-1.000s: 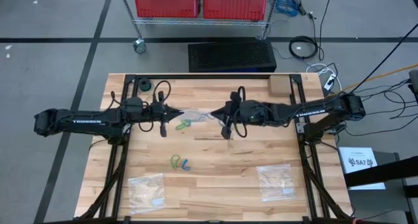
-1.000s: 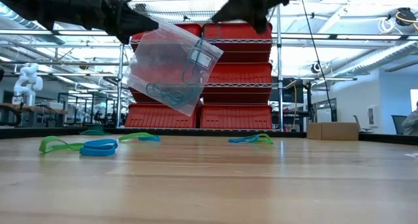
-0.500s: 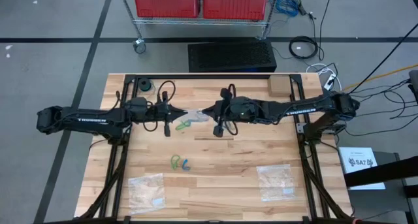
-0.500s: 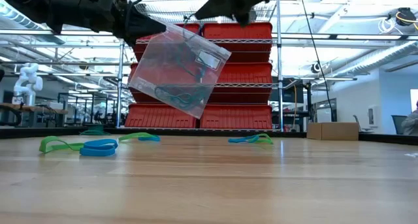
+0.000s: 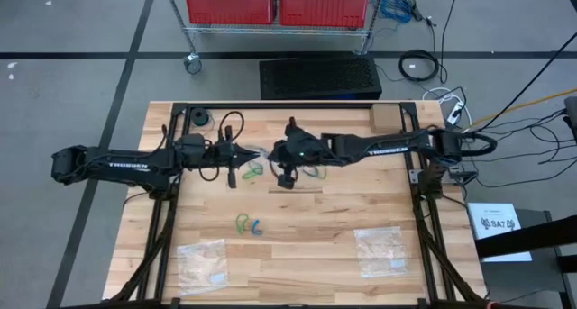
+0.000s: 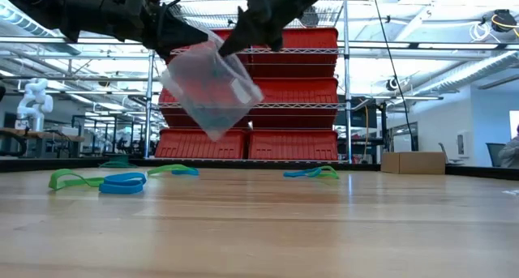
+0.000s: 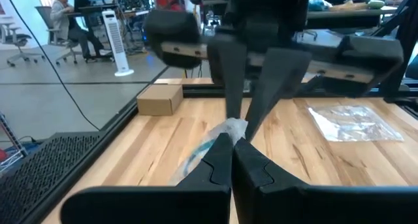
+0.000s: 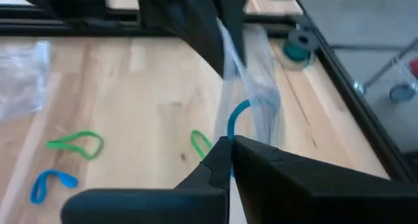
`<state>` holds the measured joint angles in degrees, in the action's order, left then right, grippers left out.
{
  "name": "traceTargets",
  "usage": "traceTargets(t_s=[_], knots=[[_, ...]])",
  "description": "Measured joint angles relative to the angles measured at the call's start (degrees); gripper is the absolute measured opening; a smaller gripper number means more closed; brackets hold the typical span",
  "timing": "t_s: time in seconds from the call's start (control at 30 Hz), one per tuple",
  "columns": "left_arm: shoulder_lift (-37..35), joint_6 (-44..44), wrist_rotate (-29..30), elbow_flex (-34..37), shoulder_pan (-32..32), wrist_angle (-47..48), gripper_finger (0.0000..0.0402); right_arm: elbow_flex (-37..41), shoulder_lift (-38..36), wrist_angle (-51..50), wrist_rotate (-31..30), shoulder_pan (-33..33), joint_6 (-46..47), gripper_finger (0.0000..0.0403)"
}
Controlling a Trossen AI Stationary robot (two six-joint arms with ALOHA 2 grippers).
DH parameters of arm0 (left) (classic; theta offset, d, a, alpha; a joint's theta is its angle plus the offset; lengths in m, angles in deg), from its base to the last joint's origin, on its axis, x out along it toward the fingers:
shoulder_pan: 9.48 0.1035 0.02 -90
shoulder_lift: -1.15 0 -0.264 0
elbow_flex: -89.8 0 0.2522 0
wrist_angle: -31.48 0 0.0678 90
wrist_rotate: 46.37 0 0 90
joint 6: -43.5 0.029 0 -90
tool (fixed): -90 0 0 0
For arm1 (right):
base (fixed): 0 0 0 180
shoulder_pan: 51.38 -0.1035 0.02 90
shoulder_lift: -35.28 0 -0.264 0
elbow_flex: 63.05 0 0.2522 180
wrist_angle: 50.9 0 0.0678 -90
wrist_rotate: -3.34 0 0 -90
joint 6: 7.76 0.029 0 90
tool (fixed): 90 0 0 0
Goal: Sort rubber bands
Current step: Put the long blue rubber band into the top zip bag, then close the top zip bag
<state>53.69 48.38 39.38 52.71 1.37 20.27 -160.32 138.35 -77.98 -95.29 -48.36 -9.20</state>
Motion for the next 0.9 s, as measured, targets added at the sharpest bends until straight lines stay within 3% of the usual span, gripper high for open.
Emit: traceTargets(t_s=[0.13,0.4,0.6,0.77,0.9], knots=[[0.0,0.0,-0.02,-0.02,-0.17,-0.02,0.0,-3.24,1.2,-5.11,-0.54,1.32,2.17,0.0016],[0.0,0.2,-0.04,-0.07,-0.55,-0.24,0.0,-6.98,-0.59,-10.6,-0.6,2.07,1.88,0.0096],[0.0,0.24,-0.04,-0.07,-0.55,0.01,0.0,-15.16,-0.59,-26.09,-0.58,1.25,-0.61,0.0136],[0.0,0.12,-0.05,-0.07,-0.55,-0.02,0.0,-20.78,-0.71,-42.2,-1.45,1.0,-2.01,0.013],[-0.39,0.07,-0.07,-0.07,-0.55,0.21,0.0,-17.49,-2.45,-48.78,-3.61,1.04,-3.81,0.0078]])
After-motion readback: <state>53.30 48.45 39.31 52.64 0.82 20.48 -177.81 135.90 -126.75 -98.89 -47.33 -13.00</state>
